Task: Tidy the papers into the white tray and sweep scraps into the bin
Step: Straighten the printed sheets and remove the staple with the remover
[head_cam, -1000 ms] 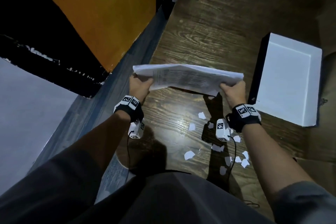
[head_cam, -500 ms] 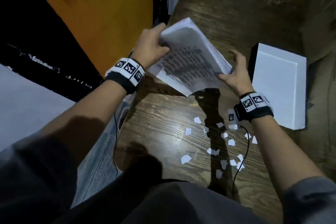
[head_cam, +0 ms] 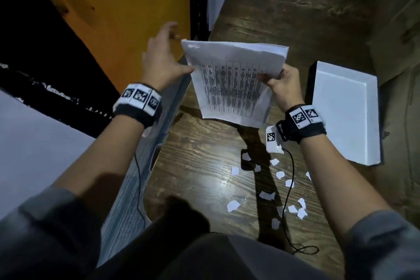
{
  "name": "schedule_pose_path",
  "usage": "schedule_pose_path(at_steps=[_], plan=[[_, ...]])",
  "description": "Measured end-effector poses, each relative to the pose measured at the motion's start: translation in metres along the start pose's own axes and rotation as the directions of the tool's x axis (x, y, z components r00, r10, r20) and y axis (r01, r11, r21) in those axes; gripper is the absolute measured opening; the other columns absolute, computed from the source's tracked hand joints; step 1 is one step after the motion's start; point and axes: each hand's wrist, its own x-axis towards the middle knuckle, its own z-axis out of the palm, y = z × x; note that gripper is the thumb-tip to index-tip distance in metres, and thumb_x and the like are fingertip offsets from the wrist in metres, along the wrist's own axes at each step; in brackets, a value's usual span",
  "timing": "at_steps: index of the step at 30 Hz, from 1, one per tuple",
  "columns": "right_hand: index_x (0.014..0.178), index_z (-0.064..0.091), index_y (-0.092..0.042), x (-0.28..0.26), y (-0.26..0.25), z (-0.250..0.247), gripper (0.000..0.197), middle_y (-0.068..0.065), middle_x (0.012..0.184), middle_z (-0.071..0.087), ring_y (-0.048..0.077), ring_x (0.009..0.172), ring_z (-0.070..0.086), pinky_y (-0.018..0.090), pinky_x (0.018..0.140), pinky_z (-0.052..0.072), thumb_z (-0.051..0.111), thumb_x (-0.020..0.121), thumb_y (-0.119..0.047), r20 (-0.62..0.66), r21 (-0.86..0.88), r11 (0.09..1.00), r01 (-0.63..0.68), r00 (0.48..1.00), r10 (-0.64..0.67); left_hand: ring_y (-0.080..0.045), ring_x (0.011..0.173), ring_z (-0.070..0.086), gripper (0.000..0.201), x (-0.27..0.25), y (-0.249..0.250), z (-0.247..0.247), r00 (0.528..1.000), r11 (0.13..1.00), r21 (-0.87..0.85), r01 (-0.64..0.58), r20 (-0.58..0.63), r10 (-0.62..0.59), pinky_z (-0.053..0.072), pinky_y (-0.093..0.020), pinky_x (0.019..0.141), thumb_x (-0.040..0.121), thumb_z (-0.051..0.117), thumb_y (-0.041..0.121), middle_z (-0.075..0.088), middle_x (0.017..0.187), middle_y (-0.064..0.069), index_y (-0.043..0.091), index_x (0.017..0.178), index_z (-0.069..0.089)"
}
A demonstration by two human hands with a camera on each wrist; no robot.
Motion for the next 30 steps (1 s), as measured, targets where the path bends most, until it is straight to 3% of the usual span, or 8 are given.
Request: schedule_pose_path(at_steps=[2, 4, 8, 12, 18, 21, 26, 30], plan=[[0.095, 0.069, -0.010, -0.003, -0.001, -0.002, 0.021, -0.012, 0.083, 0.076, 0.010, 0.088, 0.071, 0.028, 0.075, 0.057, 0.075, 0.077, -0.002, -0.018, 0.053, 0.998, 0.016, 1.000, -0.015, -0.005, 0.127, 0.048, 0.110, -0.011, -0.008, 0.013, 0.990, 0.951, -0.277, 0.136, 0.071, -0.121, 0.041, -0.031, 0.108, 0.062, 0.091, 0.028, 0.050, 0.138, 0.002, 0.022, 0.148, 0.024], [0.091, 0.069, -0.015, -0.006, -0.007, 0.001, 0.020, -0.012, 0.084, 0.076, 0.011, 0.090, 0.071, 0.026, 0.075, 0.057, 0.076, 0.077, -0.004, -0.013, 0.076, 0.996, 0.043, 0.999, -0.043, 0.011, 0.102, 0.060, 0.084, -0.020, -0.002, 0.031, 0.975, 0.851, -0.480, 0.212, 0.165, -0.149, 0.051, -0.016, 0.090, 0.073, 0.081, 0.003, 0.058, 0.122, 0.002, 0.005, 0.143, 0.034], [0.092, 0.065, -0.020, -0.010, -0.012, 0.009, 0.023, -0.011, 0.085, 0.074, 0.003, 0.090, 0.069, 0.018, 0.074, 0.054, 0.070, 0.080, -0.001, -0.059, 0.066, 0.994, 0.086, 0.995, -0.082, -0.014, 0.097, 0.065, 0.025, -0.028, 0.010, 0.057, 0.976, 0.762, -0.629, 0.155, -0.023, -0.217, 0.055, -0.040, 0.093, 0.084, 0.067, 0.002, 0.063, 0.100, 0.002, 0.018, 0.098, 0.054], [0.104, 0.062, -0.008, -0.020, 0.010, 0.012, 0.028, -0.003, 0.093, 0.068, 0.002, 0.085, 0.066, 0.015, 0.071, 0.052, 0.066, 0.080, 0.004, -0.083, 0.037, 0.999, 0.021, 0.996, -0.018, -0.001, 0.095, 0.059, 0.036, -0.033, 0.000, 0.075, 0.974, 0.715, -0.682, 0.154, -0.015, -0.224, 0.052, -0.011, 0.079, 0.085, 0.062, -0.005, 0.059, 0.102, 0.006, 0.016, 0.111, 0.048], [0.103, 0.059, -0.007, -0.022, 0.029, 0.021, 0.027, -0.002, 0.090, 0.066, -0.005, 0.078, 0.065, 0.011, 0.067, 0.051, 0.057, 0.082, 0.009, -0.102, 0.012, 0.998, -0.054, 0.993, 0.055, -0.013, 0.099, 0.065, 0.038, -0.039, -0.009, 0.083, 0.971, 0.701, -0.679, 0.219, 0.081, -0.225, 0.055, -0.028, 0.086, 0.091, 0.052, -0.003, 0.064, 0.109, -0.005, -0.001, 0.129, 0.047], [0.108, 0.058, -0.008, -0.017, 0.029, 0.020, 0.030, 0.005, 0.100, 0.067, 0.005, 0.089, 0.066, 0.013, 0.068, 0.053, 0.062, 0.082, 0.006, -0.070, 0.021, 0.998, -0.065, 0.995, 0.067, -0.017, 0.103, 0.065, 0.038, -0.039, -0.009, 0.078, 0.975, 0.715, -0.666, 0.212, 0.090, -0.205, 0.055, -0.032, 0.090, 0.087, 0.058, 0.000, 0.064, 0.114, -0.010, 0.009, 0.122, 0.049], [0.103, 0.058, -0.004, -0.016, 0.021, 0.030, 0.024, -0.002, 0.089, 0.065, -0.009, 0.075, 0.066, 0.010, 0.063, 0.051, 0.058, 0.083, 0.010, -0.067, 0.035, 0.997, -0.066, 0.995, 0.068, -0.003, 0.088, 0.060, 0.024, -0.036, -0.006, 0.086, 0.967, 0.746, -0.624, 0.232, 0.063, -0.247, 0.055, -0.027, 0.082, 0.091, 0.055, -0.002, 0.061, 0.099, 0.003, 0.015, 0.106, 0.047], [0.096, 0.058, -0.008, -0.014, 0.006, 0.026, 0.023, 0.002, 0.089, 0.066, -0.003, 0.077, 0.064, 0.012, 0.068, 0.051, 0.057, 0.081, 0.010, -0.146, 0.074, 0.997, 0.030, 0.989, -0.019, -0.003, 0.082, 0.058, 0.029, -0.033, -0.003, 0.078, 0.965, 0.744, -0.653, 0.141, -0.078, -0.251, 0.054, -0.024, 0.078, 0.089, 0.056, -0.003, 0.057, 0.091, 0.007, 0.024, 0.093, 0.047]])
